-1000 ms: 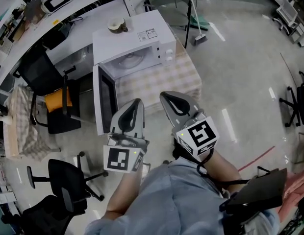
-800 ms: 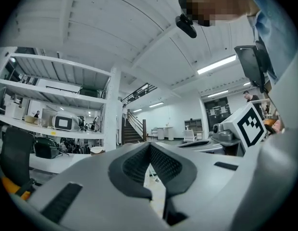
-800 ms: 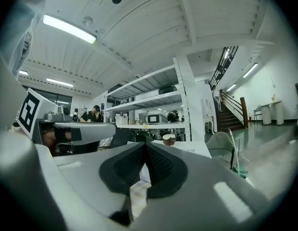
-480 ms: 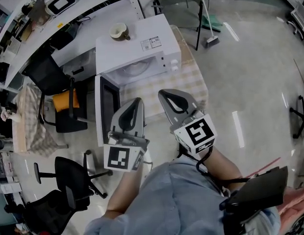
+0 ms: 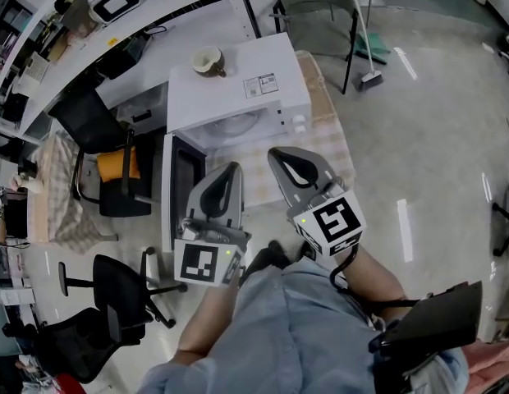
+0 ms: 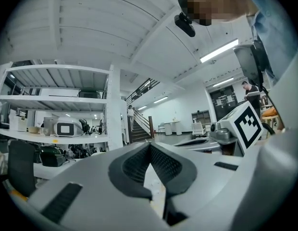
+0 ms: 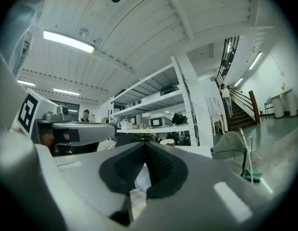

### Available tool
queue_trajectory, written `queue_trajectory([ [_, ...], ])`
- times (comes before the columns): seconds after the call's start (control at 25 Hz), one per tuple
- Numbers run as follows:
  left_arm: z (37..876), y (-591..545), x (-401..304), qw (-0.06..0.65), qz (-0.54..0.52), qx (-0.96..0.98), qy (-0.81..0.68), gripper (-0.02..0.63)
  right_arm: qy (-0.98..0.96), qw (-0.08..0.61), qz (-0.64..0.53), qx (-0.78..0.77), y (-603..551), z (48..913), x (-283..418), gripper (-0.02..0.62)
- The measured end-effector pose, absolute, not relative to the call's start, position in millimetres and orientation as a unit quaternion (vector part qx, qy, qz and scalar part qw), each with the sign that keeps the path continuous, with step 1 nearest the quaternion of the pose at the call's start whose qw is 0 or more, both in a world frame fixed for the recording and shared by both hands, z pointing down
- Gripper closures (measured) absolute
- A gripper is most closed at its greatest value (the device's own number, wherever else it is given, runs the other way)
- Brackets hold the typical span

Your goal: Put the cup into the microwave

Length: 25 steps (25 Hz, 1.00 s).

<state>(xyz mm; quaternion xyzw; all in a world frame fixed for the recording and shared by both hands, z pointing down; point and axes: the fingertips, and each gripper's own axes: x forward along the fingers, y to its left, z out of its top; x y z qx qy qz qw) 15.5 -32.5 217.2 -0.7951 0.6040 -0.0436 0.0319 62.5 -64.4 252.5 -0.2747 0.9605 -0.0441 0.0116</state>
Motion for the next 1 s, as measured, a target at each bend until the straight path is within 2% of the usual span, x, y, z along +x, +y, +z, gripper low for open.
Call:
queue_trajectory([
  [1.0, 241, -130, -70, 0.003, 0.006, -0.792, 0.61, 0.601, 0.961, -0.038, -0.011, -0.273, -159, 271, -17, 0.594],
])
